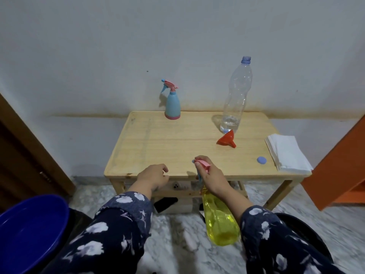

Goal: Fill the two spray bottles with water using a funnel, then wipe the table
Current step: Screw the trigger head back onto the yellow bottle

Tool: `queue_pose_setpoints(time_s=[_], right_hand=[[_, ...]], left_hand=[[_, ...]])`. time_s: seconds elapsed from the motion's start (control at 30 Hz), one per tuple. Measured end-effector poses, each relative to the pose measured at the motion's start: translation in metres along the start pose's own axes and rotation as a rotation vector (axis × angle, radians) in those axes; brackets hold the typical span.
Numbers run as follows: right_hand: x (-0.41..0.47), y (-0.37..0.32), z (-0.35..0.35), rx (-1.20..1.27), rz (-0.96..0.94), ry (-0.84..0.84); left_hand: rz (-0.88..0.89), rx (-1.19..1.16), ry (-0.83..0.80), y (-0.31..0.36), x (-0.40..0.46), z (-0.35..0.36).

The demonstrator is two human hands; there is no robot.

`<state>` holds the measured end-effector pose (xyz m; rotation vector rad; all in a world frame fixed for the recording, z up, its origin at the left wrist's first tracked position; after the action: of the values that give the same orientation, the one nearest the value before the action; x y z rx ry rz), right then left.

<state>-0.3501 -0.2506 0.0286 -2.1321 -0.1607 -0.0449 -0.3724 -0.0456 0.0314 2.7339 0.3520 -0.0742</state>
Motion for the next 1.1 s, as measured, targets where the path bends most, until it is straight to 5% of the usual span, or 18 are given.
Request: queue_pose_setpoints(time_s=[0.17,0.4,0.57,0.83,1.1], right_hand=[[0.015,0.008,-0.023,-0.089,0.055,0.173],[0.024,0.004,-0.024,-0.099,0.035,0.136],[0.044,-0.027,-0.024,0.104,-0.014,0.169],[0.115,-0.093,-0.020,0.366,-0.112,0.241],[0.188,-0.128,0.000,0.372,-0.096,0.257]], left_hand=[[0.004,0.005,0.007,0.003,-0.001,-0.003],[0.026,-0.066,-0.013,0.016,0.005,-0.001],[0.087,-0.239,-0.019,0.039,0.019,-0.011],[0.125,-0.629,-0.268,0.074,0.056,-0.031],[0.127,-0.658,0.033,0.058,0.131,-0.060]])
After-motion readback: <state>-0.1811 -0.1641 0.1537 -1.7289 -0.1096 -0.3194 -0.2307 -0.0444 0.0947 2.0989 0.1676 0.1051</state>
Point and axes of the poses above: each hand's wrist, its own x-axis towards the middle knuckle, its own z-axis out of the palm, y = z × x, the point moved 3 cm from there along x, towards the middle knuckle, and after that the axes turned 12 degrees about y, right-handed, at the moved point
